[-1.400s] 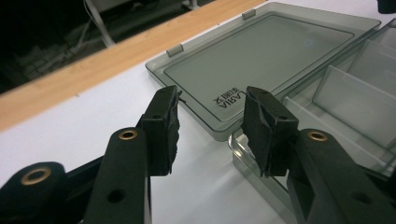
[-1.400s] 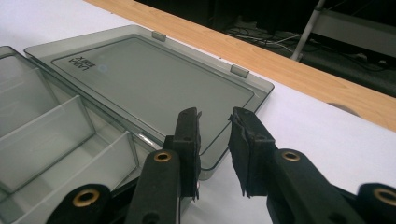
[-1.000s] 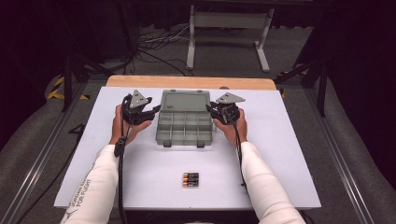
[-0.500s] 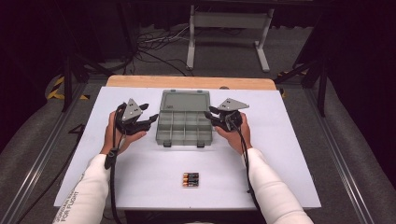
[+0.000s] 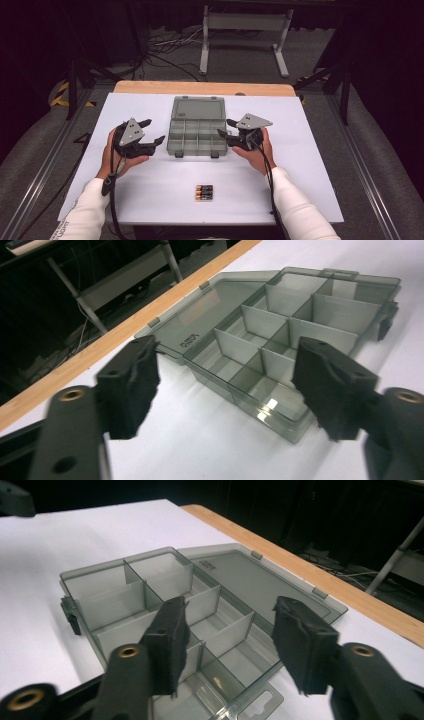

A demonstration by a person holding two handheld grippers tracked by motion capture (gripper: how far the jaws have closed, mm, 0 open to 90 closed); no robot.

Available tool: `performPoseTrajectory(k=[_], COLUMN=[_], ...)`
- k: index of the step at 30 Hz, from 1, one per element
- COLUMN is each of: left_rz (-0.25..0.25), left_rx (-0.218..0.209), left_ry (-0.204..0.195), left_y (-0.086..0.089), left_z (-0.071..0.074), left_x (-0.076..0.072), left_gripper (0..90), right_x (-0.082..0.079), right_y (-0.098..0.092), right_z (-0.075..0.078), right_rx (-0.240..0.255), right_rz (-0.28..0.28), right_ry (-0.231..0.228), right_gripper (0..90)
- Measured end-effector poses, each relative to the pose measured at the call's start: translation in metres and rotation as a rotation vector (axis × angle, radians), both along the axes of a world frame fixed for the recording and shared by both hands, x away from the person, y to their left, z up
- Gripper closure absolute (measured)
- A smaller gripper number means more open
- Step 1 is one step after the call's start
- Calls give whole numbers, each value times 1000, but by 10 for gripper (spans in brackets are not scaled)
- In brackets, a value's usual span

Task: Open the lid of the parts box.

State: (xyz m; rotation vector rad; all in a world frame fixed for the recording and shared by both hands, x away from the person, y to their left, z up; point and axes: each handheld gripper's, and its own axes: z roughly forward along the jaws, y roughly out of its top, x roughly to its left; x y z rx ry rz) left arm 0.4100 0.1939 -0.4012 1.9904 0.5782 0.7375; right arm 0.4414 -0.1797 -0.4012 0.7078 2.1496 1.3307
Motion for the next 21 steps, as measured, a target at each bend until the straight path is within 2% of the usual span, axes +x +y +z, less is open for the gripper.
performPoseTrajectory(k=[4,6,8,10,14,21], left_rz=[-30,-54,-61,-72,-88,-106], left_rx=[-20,-30,-32,-46,-28,-39], left_ry=[3,8,5,12,17,7], left_y=[2,3,5,6,8,15], left_z=[0,0,-1,-4,-8,-14], left_x=[-9,-14,-18,-21,-27,-42], left_gripper=[188,153,127,123,92,62], right_x=[-7,-13,-18,-20,-30,-45], right_y=[-5,-7,-9,-10,-11,-19], right_z=[4,4,5,5,5,1], right_rx=[21,-1,2,2,-8,-6], right_rz=[2,0,4,3,16,38], right_ry=[-14,-23,-22,-26,-26,-24], right_gripper=[382,306,250,224,182,174])
